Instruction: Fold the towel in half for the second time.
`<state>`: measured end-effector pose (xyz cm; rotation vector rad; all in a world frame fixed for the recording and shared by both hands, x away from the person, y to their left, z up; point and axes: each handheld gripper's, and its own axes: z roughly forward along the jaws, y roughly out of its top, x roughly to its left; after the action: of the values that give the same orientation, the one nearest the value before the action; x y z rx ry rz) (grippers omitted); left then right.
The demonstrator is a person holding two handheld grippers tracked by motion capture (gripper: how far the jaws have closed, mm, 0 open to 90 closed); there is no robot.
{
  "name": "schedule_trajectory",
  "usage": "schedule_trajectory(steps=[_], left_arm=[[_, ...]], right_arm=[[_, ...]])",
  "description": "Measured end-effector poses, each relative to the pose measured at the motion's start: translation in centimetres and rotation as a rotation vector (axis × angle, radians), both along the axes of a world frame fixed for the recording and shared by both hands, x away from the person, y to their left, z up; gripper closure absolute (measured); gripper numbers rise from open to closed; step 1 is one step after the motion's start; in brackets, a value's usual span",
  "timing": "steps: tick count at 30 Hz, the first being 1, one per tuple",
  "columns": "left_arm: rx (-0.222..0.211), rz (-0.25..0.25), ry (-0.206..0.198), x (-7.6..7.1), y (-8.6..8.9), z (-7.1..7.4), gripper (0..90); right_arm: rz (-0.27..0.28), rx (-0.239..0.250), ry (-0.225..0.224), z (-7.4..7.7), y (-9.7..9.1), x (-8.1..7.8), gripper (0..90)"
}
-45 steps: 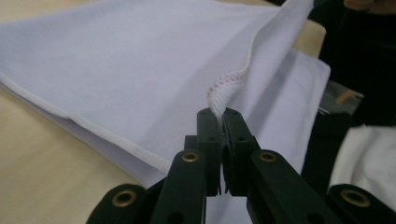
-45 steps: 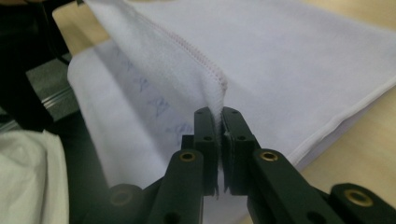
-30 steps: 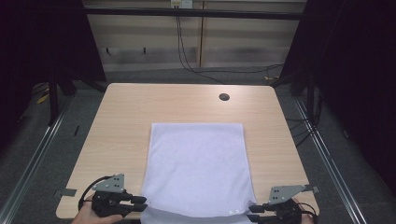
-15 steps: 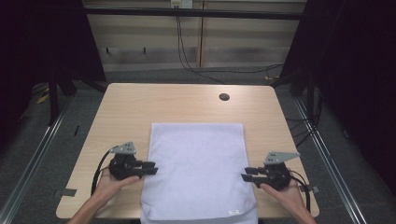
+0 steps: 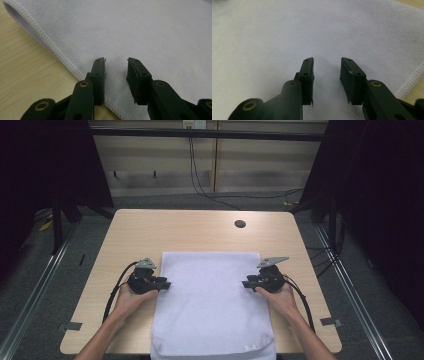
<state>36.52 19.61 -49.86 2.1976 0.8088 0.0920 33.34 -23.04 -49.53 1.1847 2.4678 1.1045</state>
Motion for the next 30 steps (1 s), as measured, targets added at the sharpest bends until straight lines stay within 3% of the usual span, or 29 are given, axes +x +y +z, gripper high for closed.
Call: schedule_trajectory(steps=[1,4,8,12,16,17,20,22,26,27,28,29,30], left_arm=[[-0.007,0.007,0.004,0.0,0.1,-0.1,70.3],[-0.020,-0.002,0.007,-0.1,0.3,-0.2,76.3],[-0.032,-0.016,0.021,-1.0,0.6,-0.3,82.3],[-0.025,0.011,0.021,-1.8,0.4,-0.3,85.2],[-0.013,-0.023,0.025,-2.7,-0.3,-0.1,86.3],[-0.019,-0.045,0.034,-3.5,-0.2,-0.1,86.4],[-0.026,-0.065,0.049,-4.5,-0.1,-0.1,86.4],[-0.017,-0.100,0.061,-6.2,0.1,0.1,86.3],[-0.002,-0.126,0.067,-7.9,0.2,0.3,85.6],[-0.012,-0.144,0.082,-8.9,0.4,0.3,85.2],[-0.012,-0.144,0.082,-8.9,0.4,0.3,84.2],[-0.021,-0.146,0.121,-9.7,0.5,0.4,82.0],[-0.021,-0.146,0.121,-9.7,0.5,0.4,81.0]], right_arm=[[0.019,-0.032,-0.001,-0.4,0.5,-0.1,63.1],[0.020,-0.058,0.004,-0.2,0.7,-0.4,63.3],[0.044,-0.072,0.019,0.0,0.7,-1.6,63.9],[0.065,-0.070,0.023,0.0,0.5,-3.0,66.1],[0.083,-0.097,0.028,0.3,0.2,-4.2,66.6],[0.082,-0.102,0.044,0.4,0.0,-4.9,66.5],[0.091,-0.098,0.038,0.4,-0.3,-5.4,66.4],[0.102,-0.080,0.051,0.4,-0.7,-6.3,66.4],[0.155,-0.061,0.063,0.4,-0.9,-7.7,66.3],[0.157,-0.065,0.076,0.5,-0.8,-8.2,66.2],[0.168,-0.076,0.079,0.6,-0.8,-8.7,66.2],[0.173,-0.077,0.092,0.7,-0.7,-9.1,66.1],[0.183,-0.079,0.092,0.7,-0.7,-9.5,65.8]])
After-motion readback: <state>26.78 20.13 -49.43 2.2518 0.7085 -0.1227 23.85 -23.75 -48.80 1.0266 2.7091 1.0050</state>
